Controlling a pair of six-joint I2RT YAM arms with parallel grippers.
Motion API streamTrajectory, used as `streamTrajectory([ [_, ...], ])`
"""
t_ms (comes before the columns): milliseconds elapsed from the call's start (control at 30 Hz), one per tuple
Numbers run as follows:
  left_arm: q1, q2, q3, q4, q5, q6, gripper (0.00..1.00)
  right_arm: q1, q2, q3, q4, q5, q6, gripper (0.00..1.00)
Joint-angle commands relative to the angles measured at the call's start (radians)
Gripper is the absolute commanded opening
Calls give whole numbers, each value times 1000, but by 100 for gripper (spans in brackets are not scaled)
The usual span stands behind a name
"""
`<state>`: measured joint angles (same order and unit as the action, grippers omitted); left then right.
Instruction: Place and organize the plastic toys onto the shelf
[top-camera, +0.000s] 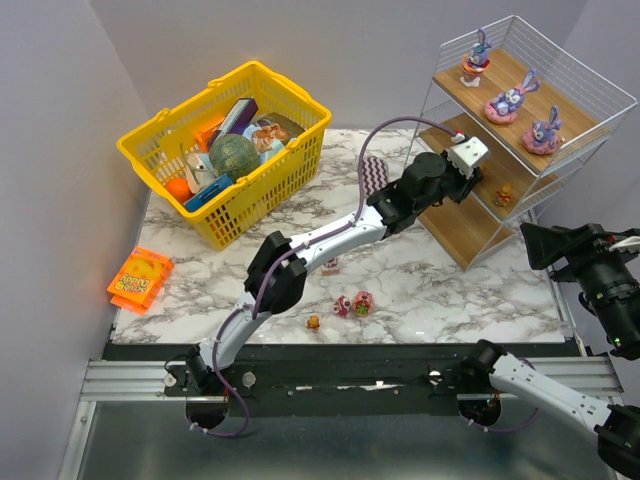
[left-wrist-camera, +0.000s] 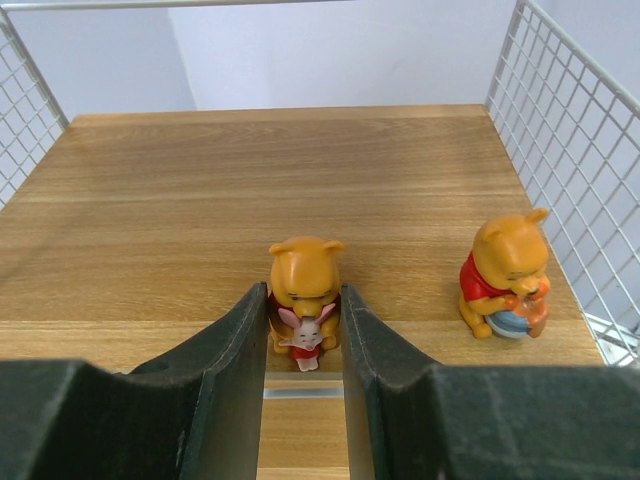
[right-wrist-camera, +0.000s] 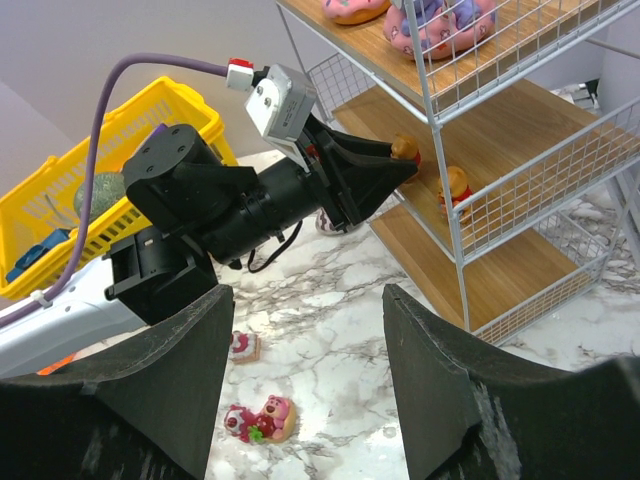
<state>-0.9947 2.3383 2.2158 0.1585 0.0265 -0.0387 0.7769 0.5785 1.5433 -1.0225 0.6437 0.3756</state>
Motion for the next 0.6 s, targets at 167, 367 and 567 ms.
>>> streamTrajectory([
  [167,16,61,-21,13,-53,34,33,-2,-16,-9,-13,42,-26,69],
  [367,31,75,-13,29,-28,30,36,-2,-22,-14,-13,53,-37,69],
  [567,42,84,-13,46,7,19,38,-2,-28,-28,-4,59,-47,70],
])
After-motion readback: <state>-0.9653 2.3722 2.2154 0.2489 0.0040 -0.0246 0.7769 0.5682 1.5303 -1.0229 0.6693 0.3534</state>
